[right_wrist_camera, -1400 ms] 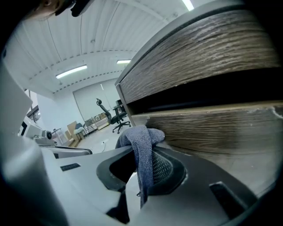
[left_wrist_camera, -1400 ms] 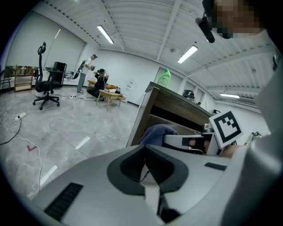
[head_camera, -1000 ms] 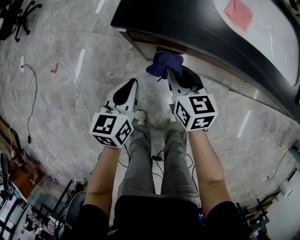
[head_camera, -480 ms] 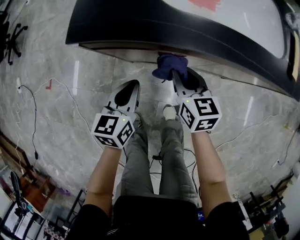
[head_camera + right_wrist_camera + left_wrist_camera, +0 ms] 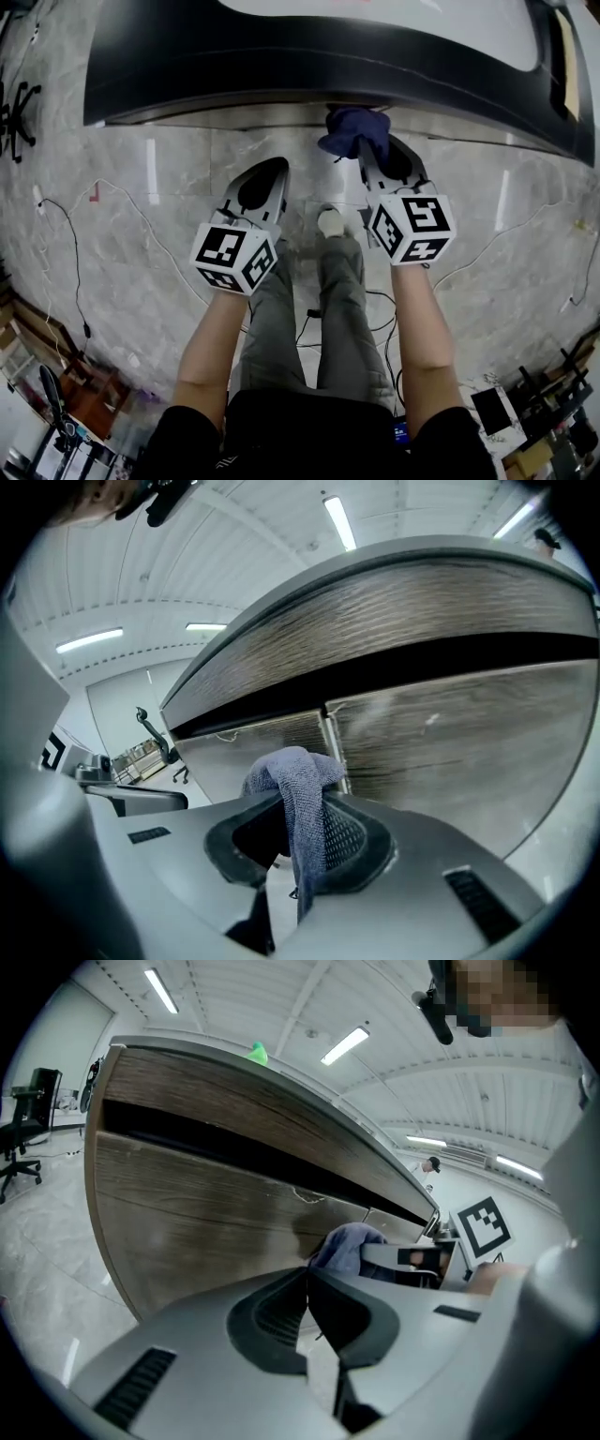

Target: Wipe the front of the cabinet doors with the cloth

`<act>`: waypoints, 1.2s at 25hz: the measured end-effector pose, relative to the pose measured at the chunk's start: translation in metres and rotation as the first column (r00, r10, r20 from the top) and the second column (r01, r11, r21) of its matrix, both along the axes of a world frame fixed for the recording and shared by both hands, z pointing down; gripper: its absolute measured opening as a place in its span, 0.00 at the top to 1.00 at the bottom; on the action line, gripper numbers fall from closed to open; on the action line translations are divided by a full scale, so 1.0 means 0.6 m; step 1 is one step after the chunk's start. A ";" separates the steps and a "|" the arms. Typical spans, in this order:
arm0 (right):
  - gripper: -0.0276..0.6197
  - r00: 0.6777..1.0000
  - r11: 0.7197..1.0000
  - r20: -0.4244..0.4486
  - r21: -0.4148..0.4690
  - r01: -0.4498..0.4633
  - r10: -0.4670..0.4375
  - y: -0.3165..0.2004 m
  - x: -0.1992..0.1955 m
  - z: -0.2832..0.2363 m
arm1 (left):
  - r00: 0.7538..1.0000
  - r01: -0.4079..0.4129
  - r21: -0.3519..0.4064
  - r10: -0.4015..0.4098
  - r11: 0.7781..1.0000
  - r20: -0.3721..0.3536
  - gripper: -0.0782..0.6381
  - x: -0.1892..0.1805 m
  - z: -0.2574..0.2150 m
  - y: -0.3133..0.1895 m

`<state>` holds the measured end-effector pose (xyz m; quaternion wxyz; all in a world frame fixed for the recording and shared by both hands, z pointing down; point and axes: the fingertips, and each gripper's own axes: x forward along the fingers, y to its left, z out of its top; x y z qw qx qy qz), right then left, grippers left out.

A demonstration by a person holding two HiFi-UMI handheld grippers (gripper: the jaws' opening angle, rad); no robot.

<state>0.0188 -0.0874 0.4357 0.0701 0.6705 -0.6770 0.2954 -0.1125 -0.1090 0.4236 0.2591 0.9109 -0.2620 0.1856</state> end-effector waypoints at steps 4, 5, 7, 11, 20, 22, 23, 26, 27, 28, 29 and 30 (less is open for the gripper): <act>0.85 1.000 1.000 0.004 -0.001 -0.030 0.030 0.021 0.026 0.000 | 1.000 -0.029 0.007 0.029 1.000 0.005 0.88 0.026 0.001 0.012; 0.85 1.000 1.000 0.002 0.001 -0.025 0.025 0.024 0.027 0.000 | 1.000 -0.028 0.005 0.028 1.000 0.000 0.88 0.031 0.000 0.013; 0.85 1.000 1.000 -0.004 0.002 -0.012 0.012 0.031 0.026 -0.001 | 1.000 -0.024 0.001 0.024 1.000 -0.012 0.88 0.038 -0.004 0.015; 0.85 1.000 1.000 0.007 0.000 0.008 -0.008 0.035 0.004 0.003 | 1.000 -0.015 0.003 0.015 1.000 -0.014 0.88 0.031 -0.007 0.013; 0.85 0.993 0.993 0.038 -0.025 0.113 -0.112 0.000 -0.105 0.024 | 0.997 0.072 0.006 -0.073 0.997 0.018 0.88 -0.068 0.006 -0.020; 0.85 0.990 0.990 0.039 -0.030 0.138 -0.136 -0.012 -0.131 0.029 | 0.995 0.097 0.006 -0.097 0.995 0.021 0.88 -0.095 0.008 -0.028; 0.85 0.988 0.988 0.040 -0.033 0.149 -0.148 -0.018 -0.144 0.031 | 0.994 0.109 0.004 -0.109 0.994 0.024 0.88 -0.109 0.009 -0.031; 0.85 0.982 0.982 0.042 -0.041 0.183 -0.181 -0.036 -0.181 0.039 | 0.989 0.146 -0.002 -0.146 0.989 0.032 0.88 -0.153 0.016 -0.040; 0.85 0.980 0.980 0.043 -0.043 0.195 -0.193 -0.041 -0.194 0.042 | 0.987 0.159 -0.004 -0.159 0.987 0.035 0.88 -0.168 0.019 -0.042; 0.85 0.978 0.977 0.044 -0.046 0.206 -0.204 -0.047 -0.207 0.045 | 0.984 0.172 -0.006 -0.171 0.985 0.037 0.88 -0.182 0.022 -0.046; 0.85 0.975 0.975 0.045 -0.048 0.218 -0.216 -0.053 -0.220 0.047 | 0.982 0.184 -0.007 -0.183 0.983 0.040 0.88 -0.196 0.025 -0.049; 0.85 0.973 0.972 0.046 -0.049 0.228 -0.226 -0.059 -0.232 0.050 | 0.980 0.195 -0.008 -0.195 0.981 0.042 0.88 -0.209 0.028 -0.053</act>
